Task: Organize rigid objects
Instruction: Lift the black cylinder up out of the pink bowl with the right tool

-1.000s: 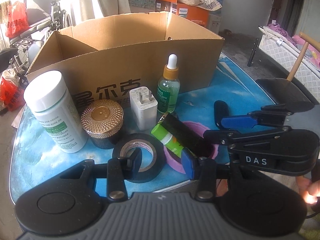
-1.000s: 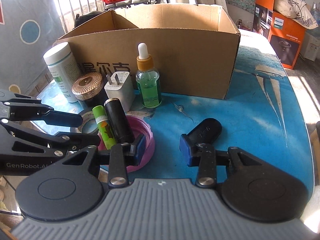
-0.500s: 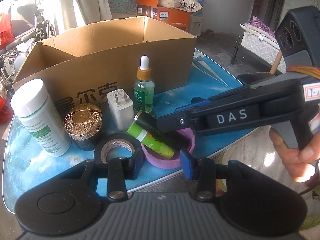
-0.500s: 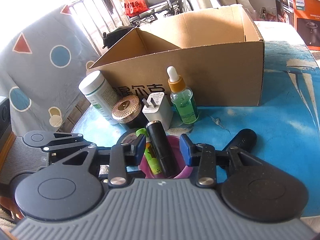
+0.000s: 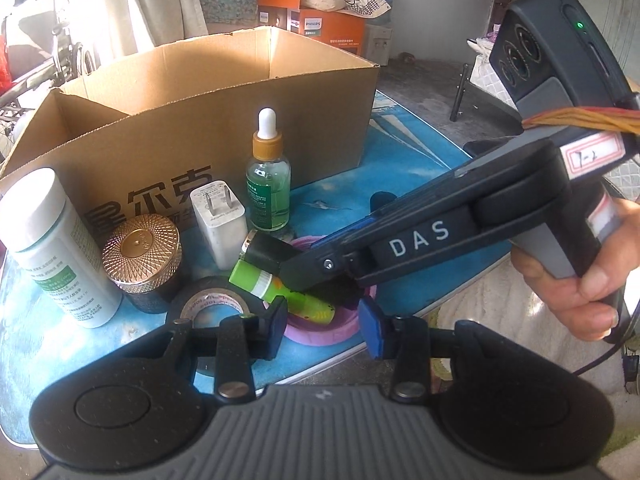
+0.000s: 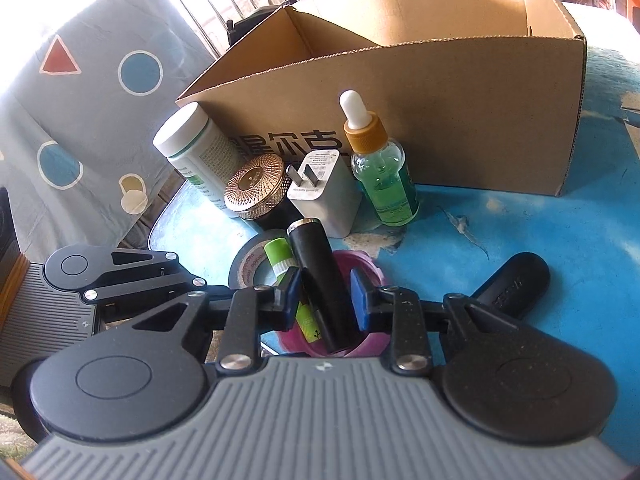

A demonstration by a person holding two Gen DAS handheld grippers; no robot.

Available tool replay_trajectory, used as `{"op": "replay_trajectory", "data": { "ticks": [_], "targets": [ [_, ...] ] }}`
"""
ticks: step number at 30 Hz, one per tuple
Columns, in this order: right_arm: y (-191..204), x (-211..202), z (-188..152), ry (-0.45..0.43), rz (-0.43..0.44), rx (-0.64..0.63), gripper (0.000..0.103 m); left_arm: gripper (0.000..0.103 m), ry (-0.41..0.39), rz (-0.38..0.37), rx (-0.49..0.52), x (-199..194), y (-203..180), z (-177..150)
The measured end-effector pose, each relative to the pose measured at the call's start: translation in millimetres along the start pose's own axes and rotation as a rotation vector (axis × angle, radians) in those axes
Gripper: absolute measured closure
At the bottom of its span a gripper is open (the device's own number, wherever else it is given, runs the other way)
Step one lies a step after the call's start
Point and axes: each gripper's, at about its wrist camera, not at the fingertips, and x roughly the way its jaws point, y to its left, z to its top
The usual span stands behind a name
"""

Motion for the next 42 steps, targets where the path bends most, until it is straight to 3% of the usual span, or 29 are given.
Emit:
{"op": "replay_trajectory", "data": {
  "ticks": [8, 23, 37, 42],
  "targets": [
    [-10.2, -1.4, 2.1, 0.007, 0.037, 0.015, 0.079, 0.062, -0.001, 0.004, 0.003, 0.4, -0.8, 2.2],
    [-55.1, -16.7, -28.7, -0.127, 0.186, 0.350, 0.082, 0.061, 0.007, -0.025, 0.034, 9.4, -12.7, 16.0],
    [-59.5, -11.6, -27.5, -0.093, 0.208, 0.368, 0.079, 0.061, 0.037, -0.004, 0.034, 18.0, -14.7, 18.8],
    [-58.0, -11.8, -28.4, -0.108, 0.220, 0.378, 0.081, 0.067, 0.042, -0.006, 0.028, 18.5, -15.3, 19.5]
  ]
}}
